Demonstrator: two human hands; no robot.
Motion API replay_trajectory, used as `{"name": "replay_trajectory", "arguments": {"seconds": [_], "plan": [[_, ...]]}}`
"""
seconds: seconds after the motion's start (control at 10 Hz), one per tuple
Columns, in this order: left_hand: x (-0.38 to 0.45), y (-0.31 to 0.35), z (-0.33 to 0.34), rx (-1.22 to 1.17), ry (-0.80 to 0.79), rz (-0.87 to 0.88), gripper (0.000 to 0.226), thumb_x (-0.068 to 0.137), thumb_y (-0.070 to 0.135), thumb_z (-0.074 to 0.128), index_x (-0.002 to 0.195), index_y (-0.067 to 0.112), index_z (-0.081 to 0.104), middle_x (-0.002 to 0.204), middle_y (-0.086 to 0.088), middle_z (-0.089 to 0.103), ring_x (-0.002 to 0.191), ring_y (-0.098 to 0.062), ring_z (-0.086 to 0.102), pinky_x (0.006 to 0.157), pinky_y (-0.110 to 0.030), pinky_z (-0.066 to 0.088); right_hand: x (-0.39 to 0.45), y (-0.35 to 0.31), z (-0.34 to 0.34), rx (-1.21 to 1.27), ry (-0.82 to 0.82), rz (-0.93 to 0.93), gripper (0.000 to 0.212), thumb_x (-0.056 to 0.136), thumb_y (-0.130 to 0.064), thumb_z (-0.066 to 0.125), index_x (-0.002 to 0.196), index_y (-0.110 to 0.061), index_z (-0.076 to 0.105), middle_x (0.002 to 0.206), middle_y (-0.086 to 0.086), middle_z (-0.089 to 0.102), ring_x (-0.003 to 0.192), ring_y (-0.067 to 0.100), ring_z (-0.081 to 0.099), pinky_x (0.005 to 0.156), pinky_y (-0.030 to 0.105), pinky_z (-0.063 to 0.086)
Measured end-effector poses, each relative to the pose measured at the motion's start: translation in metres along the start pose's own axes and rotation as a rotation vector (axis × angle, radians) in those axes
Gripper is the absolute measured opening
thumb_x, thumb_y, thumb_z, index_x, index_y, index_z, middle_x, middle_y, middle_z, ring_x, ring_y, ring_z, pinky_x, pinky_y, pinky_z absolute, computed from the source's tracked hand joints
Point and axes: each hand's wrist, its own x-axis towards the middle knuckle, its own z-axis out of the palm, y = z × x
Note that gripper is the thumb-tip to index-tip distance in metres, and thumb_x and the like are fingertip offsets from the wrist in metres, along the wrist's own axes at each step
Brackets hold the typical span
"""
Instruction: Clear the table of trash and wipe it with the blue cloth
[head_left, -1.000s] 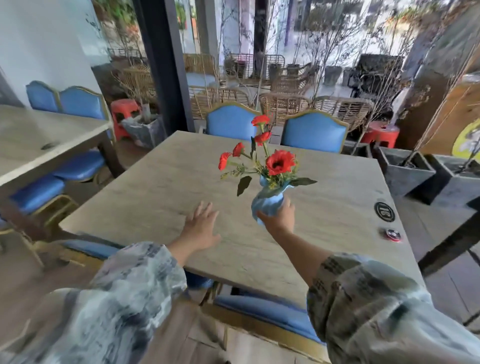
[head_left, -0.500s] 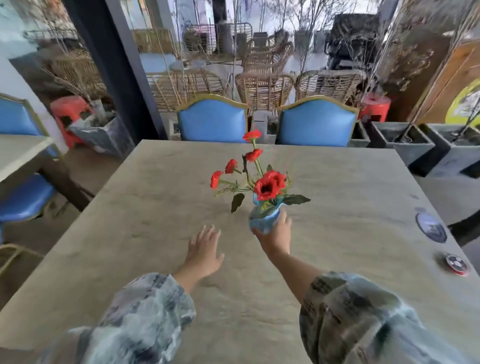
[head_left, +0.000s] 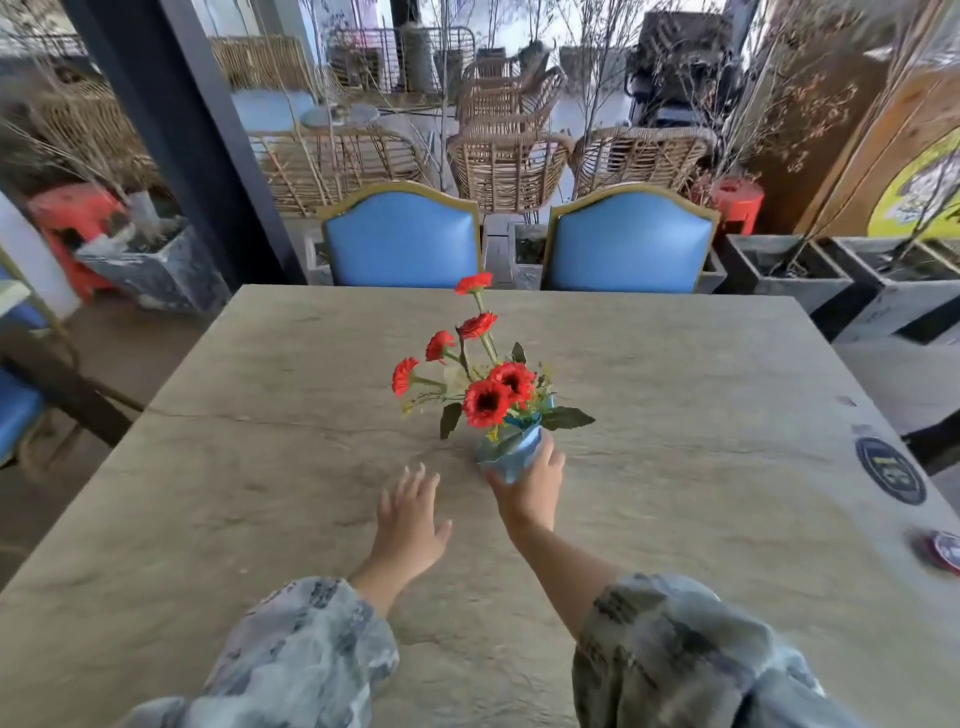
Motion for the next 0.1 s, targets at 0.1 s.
{"name": "replay_trajectory", "arguments": {"seconds": [0.1], "plan": [[-0.0087,0.0011,0.0009,-0.022,-0.010,-0.005,0.069,0.092,0.038,0.052,0.150,0.020,0.018,0.161,-0.003,0.004,0.148,-0.022,0.001,0.119,-0.048,0.009,-0.0043,-0.0008,-0.0020,0.034,-0.045,0.040,0.104,0.069,-0.024,0.084,0.148,-0.019,0.016,0.137,0.014,0.034,0.122,0.030,0.041,0.103,0.043,0.040]]}}
